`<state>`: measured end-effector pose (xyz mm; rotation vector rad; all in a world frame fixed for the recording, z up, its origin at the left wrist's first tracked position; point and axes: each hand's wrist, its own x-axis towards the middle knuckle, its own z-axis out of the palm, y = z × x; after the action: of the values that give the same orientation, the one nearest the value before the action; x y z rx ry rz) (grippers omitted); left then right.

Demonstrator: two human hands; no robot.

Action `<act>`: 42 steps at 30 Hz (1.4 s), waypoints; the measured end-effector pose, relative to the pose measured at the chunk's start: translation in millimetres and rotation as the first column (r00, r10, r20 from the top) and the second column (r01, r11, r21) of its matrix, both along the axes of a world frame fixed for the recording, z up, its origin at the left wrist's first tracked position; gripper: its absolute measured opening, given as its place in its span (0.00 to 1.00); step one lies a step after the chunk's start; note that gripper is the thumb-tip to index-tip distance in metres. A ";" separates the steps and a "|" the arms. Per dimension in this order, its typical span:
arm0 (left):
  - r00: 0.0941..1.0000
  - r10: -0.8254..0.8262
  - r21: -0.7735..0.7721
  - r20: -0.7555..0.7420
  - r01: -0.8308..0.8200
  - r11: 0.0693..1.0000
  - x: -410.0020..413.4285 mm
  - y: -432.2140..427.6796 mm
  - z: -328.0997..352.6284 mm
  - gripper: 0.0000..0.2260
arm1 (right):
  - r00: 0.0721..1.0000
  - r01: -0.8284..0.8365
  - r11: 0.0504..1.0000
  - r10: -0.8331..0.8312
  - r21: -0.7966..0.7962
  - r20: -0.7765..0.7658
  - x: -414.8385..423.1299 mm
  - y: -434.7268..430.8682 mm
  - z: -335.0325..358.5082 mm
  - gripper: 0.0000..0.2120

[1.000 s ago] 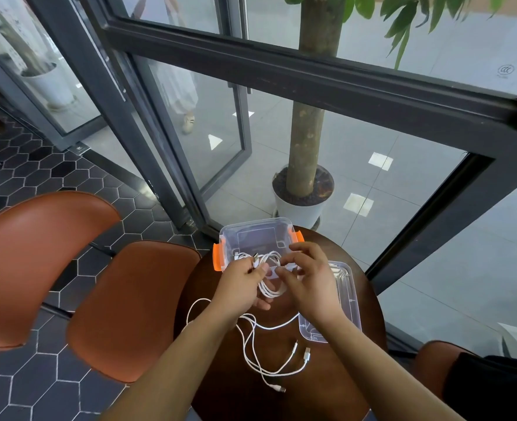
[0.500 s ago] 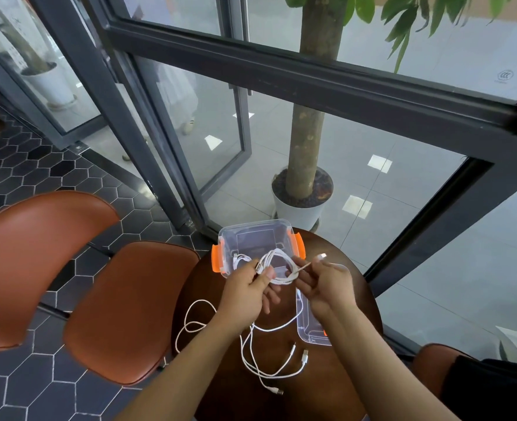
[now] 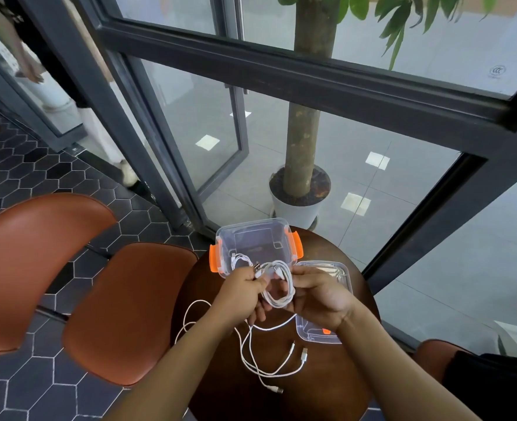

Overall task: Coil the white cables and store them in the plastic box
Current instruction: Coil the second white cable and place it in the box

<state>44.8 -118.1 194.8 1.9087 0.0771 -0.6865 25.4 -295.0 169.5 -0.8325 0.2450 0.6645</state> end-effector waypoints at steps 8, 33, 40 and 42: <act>0.891 -0.360 0.640 0.276 0.109 0.760 5.4 -0.4 -4.1 0.12 | 0.940 0.340 0.939 -0.338 -0.047 0.037 -16.9 24.8 5.9 0.13; 0.692 -0.656 0.795 0.302 0.197 0.574 -15.0 -7.5 -5.8 0.33 | 0.905 0.415 0.699 -0.249 -0.583 0.346 -18.7 36.6 -0.2 0.06; 0.963 -0.218 0.167 0.155 0.192 0.967 -14.6 -4.2 -10.5 0.30 | 0.879 0.453 0.572 -0.160 -0.683 0.449 -19.8 30.5 5.4 0.06; 1.000 -0.014 -0.115 0.025 0.017 0.993 -13.9 -3.2 -12.2 0.25 | 0.878 0.460 0.601 -0.197 -0.653 0.437 -18.7 27.9 7.9 0.06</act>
<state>30.9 -121.2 182.6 1.8082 0.0067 -0.6640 6.7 -267.1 177.4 -1.6329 0.3739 0.0157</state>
